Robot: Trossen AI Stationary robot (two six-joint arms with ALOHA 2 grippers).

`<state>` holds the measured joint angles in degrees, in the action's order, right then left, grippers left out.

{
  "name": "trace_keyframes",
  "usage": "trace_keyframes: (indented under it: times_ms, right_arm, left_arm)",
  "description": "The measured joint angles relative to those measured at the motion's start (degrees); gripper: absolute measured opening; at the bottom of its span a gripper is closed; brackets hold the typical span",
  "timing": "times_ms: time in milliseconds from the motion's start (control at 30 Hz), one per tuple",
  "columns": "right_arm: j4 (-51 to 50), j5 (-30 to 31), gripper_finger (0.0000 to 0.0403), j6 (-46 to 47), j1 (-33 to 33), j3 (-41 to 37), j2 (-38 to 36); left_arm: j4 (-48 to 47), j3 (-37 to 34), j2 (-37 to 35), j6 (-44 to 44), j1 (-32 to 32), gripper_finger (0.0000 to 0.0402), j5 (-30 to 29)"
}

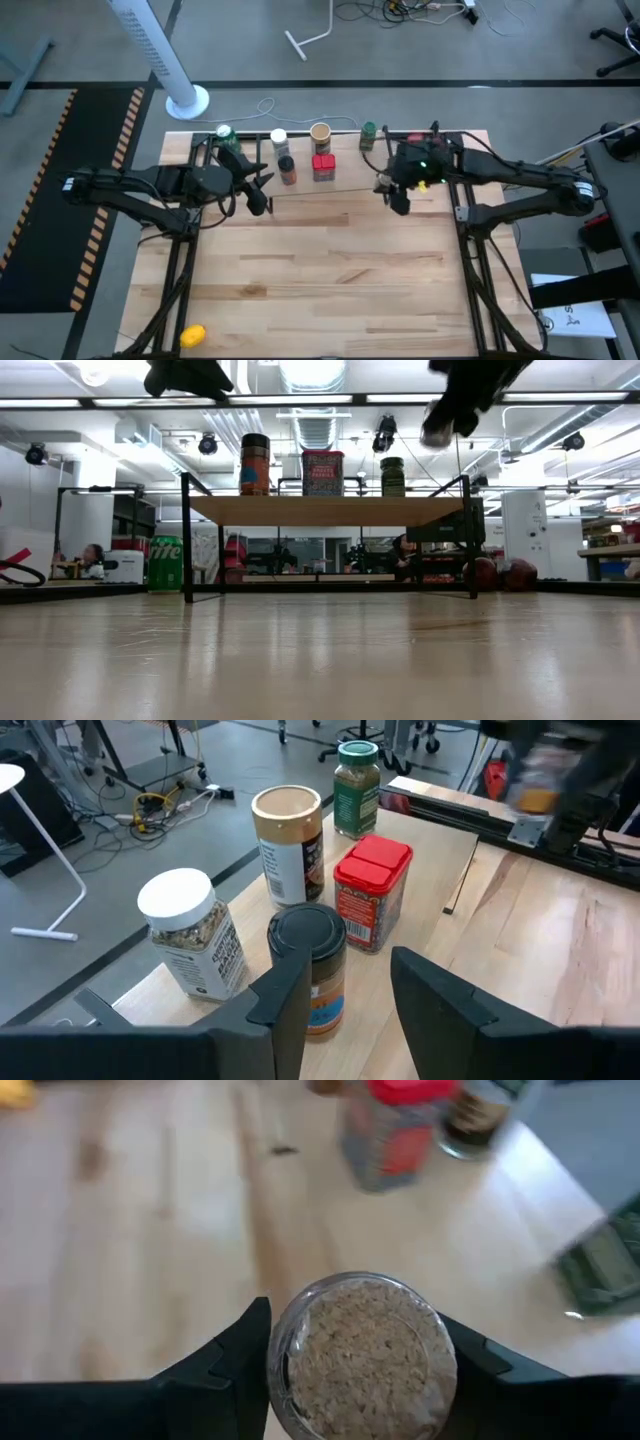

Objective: Shelf spices
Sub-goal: Remove the transparent seasoning bottle from the shelf

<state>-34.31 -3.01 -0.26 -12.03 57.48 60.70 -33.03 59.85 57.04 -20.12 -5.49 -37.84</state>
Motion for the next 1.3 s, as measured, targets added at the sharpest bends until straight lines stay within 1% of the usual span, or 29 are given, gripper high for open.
trace_keyframes:
  times_ms: [167,267,400,467,567,667,733,867,967,1100,1300]
  right_arm:
    - [0.4,0.3,0.017,6.7,9.1,-1.6,-2.2]
    - [0.7,4.2,0.017,11.3,16.1,-4.6,-2.4]
    - [2.3,9.7,0.017,16.1,25.7,-8.9,-1.4]
    - [5.4,10.6,0.017,17.7,30.4,-11.4,-1.4]
    - [13.5,10.7,0.017,19.7,36.9,-14.5,-0.8]
    - [19.9,12.8,0.017,21.1,42.2,-15.9,0.5]
    - [20.4,14.6,0.017,21.4,45.2,-16.4,1.8]
    - [25.0,15.4,0.017,21.4,49.5,-16.4,7.0]
    - [29.6,14.5,0.017,20.4,51.8,-16.2,12.0]
    - [29.8,11.7,0.017,18.2,53.2,-15.0,18.7]
    - [30.8,6.9,0.017,16.7,53.5,-14.2,26.4]
  left_arm:
    - [0.9,-0.8,0.0,-0.6,-0.1,0.0129,0.0]
    - [1.7,-1.0,0.0,-0.8,-0.2,0.0126,1.3]
    - [3.3,-1.2,0.0,-0.5,-0.5,0.0123,1.5]
    - [3.7,-1.2,0.0,-0.5,-0.9,0.0123,1.5]
    - [4.0,-1.2,0.0,-0.5,-1.2,0.0126,1.5]
    - [5.1,-1.5,0.0,-0.4,-1.9,0.0125,1.7]
    - [7.2,-2.1,0.0,1.0,-2.4,0.0122,3.4]
    - [15.1,-3.9,0.0,5.3,-4.0,0.0117,10.6]
    - [22.0,-5.2,0.4,7.3,-5.8,0.0113,14.1]
    - [29.0,-7.5,1.5,9.0,-8.0,0.0112,15.0]
    - [34.5,-8.8,3.9,7.2,-9.9,0.0113,14.9]
